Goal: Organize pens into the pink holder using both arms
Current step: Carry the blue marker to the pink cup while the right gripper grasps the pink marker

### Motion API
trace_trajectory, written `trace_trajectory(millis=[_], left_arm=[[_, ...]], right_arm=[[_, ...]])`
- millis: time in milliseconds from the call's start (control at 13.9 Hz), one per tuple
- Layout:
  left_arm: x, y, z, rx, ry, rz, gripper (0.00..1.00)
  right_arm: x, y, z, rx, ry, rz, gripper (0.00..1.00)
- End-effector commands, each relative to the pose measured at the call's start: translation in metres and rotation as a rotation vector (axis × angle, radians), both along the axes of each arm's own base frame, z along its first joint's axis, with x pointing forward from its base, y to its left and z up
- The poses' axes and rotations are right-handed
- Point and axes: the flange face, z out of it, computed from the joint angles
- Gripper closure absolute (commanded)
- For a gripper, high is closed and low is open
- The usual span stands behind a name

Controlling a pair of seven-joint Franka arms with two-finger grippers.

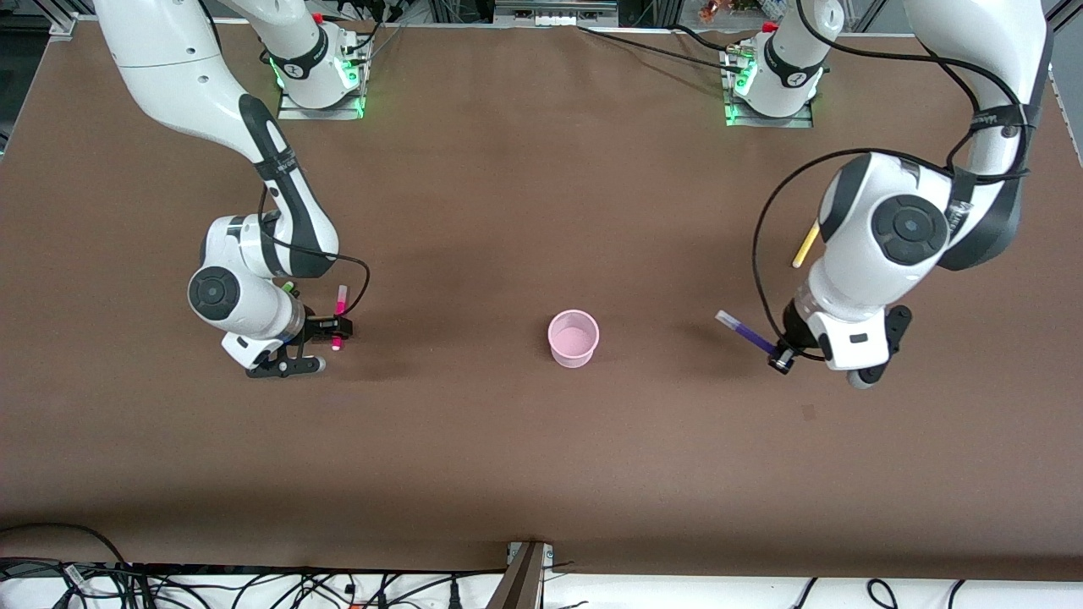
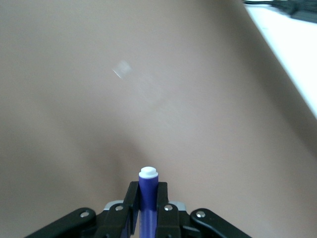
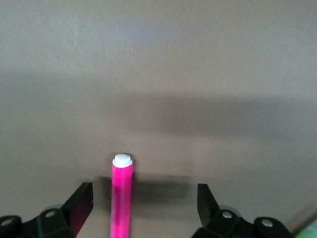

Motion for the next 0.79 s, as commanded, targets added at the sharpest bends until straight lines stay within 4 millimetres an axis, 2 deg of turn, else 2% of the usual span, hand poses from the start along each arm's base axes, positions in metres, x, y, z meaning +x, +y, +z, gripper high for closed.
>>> trace_trajectory(millis=[0, 72, 215, 430, 717], left_arm=[[0.002, -0.063, 0.016, -0.035, -0.029, 0.046, 1.0], [-0.001, -0.082, 0.015, -0.025, -0.042, 0.057, 1.0], [-0.006, -0.109, 0.01, 0.012, -0.082, 0.111, 1.0], [-0.008, -0.151, -0.007, 0.054, -0.141, 0.159, 1.0], [-0.008, -0.186, -0.033, 0.137, -0.222, 0.158, 1.0]], right_arm=[[-0.012, 0.003, 0.007, 0.019, -0.013, -0.018, 0.13], [-0.011, 0.003, 0.007, 0.019, -0.013, -0.016, 0.16], [-0.011, 0.003, 0.01, 0.021, -0.014, -0.017, 0.29], [-0.011, 0.002, 0.01, 0.023, -0.012, -0.02, 0.59], [-0.01, 0.003, 0.012, 0.028, -0.013, -0.02, 0.94]])
